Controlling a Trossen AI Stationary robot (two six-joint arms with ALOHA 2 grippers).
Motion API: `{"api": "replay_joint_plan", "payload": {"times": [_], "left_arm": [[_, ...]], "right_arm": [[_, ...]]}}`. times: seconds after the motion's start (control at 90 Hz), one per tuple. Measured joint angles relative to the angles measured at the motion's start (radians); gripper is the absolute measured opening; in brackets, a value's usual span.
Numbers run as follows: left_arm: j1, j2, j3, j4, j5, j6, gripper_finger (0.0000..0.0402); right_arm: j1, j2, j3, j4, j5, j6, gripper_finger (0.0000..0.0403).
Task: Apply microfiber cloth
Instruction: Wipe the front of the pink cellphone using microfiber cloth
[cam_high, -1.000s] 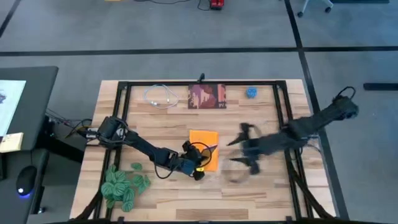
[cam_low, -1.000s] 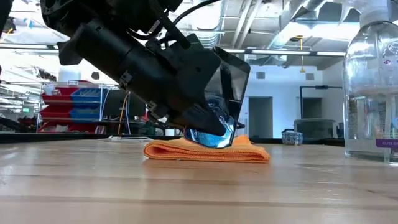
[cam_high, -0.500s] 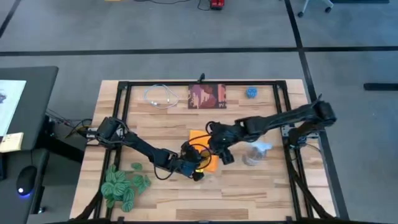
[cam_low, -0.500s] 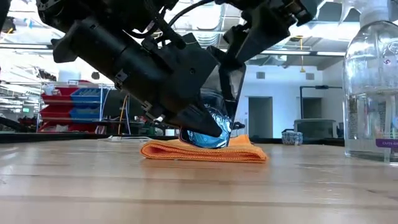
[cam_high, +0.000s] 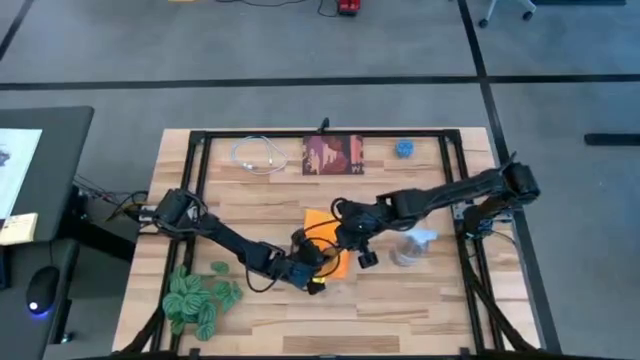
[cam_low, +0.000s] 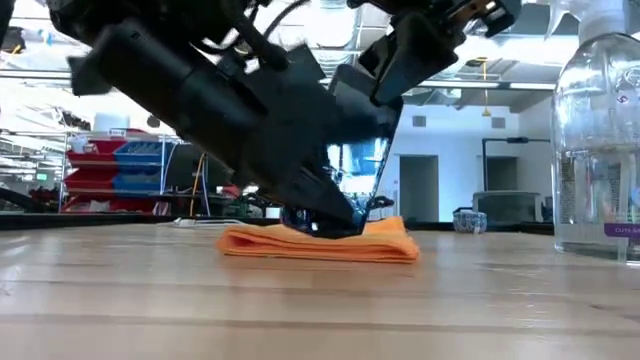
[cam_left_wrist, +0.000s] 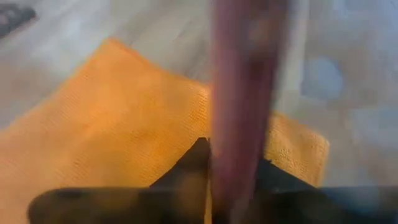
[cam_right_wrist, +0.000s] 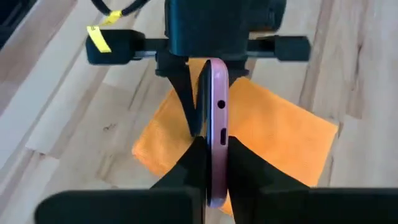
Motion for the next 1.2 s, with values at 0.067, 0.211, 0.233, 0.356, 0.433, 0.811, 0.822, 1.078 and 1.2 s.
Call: {"api": "replay_joint_plan", "payload": {"times": [0.067,0.211,0.233,0.356,0.433,0.811,0.822,1.078,1.2], "left_arm": [[-0.013,-0.04,0.0,-0.03,-0.024,0.02,0.0065],[-0.029,-0.102,0.001,-0.128,-0.04,0.025,0.0091],[-0.029,-0.107,0.001,-0.136,-0.039,0.026,0.0093],[-0.029,-0.111,0.001,-0.142,-0.04,0.04,0.0094],[-0.029,-0.111,0.001,-0.151,-0.04,0.033,0.0086],[-0.029,-0.111,0.001,-0.158,-0.059,0.014,0.0011],[-0.029,-0.111,0.001,-0.158,-0.06,0.014,0.001],[-0.032,-0.111,0.003,-0.168,-0.09,-0.005,0.0006],[-0.042,-0.113,0.003,-0.223,-0.114,-0.045,0.0004]], "right_arm": [[0.0,-0.005,0.0,-0.013,0.013,0.005,0.002],[-0.005,-0.011,0.0,-0.007,0.024,0.01,0.002],[-0.005,-0.011,0.0,-0.006,0.027,0.01,0.002],[-0.005,-0.011,-0.001,-0.008,0.031,0.02,0.002],[-0.005,-0.011,-0.001,-0.008,0.032,0.034,0.002],[0.002,-0.011,-0.001,-0.009,0.035,0.053,0.0029],[0.002,-0.011,-0.001,-0.009,0.035,0.055,0.0031],[-0.001,-0.015,0.039,-0.079,0.072,0.008,0.0097],[-0.003,-0.036,0.138,-0.194,0.146,-0.004,0.0129]]}}
